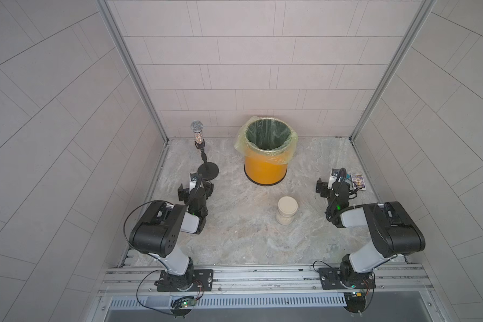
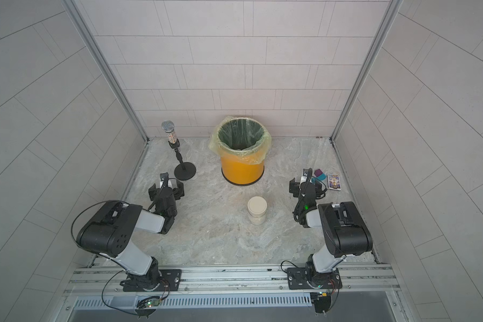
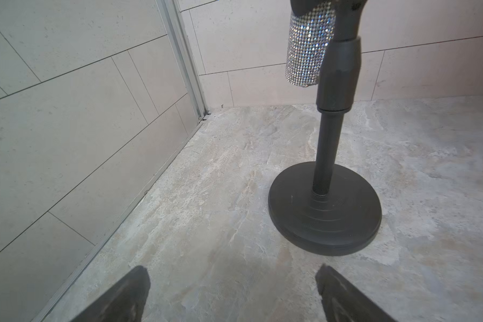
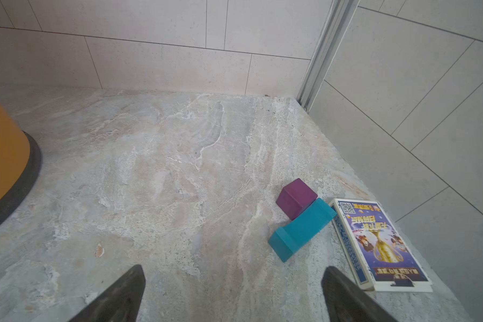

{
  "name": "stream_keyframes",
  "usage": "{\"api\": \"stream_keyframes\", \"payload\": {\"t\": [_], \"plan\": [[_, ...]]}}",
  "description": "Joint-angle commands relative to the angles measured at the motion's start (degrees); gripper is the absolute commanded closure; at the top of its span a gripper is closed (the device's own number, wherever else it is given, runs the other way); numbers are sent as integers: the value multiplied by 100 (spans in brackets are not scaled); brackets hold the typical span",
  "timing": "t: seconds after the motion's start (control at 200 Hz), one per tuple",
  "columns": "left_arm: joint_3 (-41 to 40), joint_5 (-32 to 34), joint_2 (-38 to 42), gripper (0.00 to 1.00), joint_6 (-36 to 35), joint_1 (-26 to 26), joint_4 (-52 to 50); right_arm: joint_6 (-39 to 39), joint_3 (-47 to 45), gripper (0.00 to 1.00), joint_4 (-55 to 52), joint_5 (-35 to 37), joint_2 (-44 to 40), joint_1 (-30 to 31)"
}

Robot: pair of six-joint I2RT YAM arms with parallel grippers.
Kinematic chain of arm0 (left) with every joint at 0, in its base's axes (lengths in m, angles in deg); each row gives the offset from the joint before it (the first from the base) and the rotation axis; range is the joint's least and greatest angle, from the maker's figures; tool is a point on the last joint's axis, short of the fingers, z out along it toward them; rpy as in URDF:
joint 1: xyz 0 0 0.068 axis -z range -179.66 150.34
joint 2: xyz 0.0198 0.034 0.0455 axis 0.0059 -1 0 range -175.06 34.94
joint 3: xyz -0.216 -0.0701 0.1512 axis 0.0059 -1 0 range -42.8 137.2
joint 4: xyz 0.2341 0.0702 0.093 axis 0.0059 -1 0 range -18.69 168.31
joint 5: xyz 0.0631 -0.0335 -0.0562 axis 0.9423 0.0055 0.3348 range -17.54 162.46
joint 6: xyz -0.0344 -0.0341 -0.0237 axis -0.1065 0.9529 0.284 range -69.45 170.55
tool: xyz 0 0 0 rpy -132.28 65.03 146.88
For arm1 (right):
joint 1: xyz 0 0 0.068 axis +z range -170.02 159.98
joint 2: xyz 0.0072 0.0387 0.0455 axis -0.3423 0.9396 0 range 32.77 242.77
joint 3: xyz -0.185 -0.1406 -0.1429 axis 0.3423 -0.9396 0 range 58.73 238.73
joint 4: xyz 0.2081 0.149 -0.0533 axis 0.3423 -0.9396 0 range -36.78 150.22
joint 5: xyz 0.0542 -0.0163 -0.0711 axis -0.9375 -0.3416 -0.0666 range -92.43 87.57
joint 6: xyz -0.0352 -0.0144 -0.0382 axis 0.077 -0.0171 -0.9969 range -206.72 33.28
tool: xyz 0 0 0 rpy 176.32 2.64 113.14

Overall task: Empty expired oatmeal from jars
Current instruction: Pick up the jar from the center of the board.

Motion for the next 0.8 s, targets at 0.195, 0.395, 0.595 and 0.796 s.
{"api": "stream_keyframes", "payload": {"t": [0.195,0.395,0.595,0.796], "plan": [[38,46,51,0,39,-27,9,146,-47,0,28,61,-4,22],[35,56,44,0,39,-23,9,146,-43,1,26,60,-2,24],[32,50,44,0,39,-27,14,143,-43,0,28,64,-2,24],[33,48,53,0,39,-25,18,84,-27,0,-21,-84,-2,24]]}}
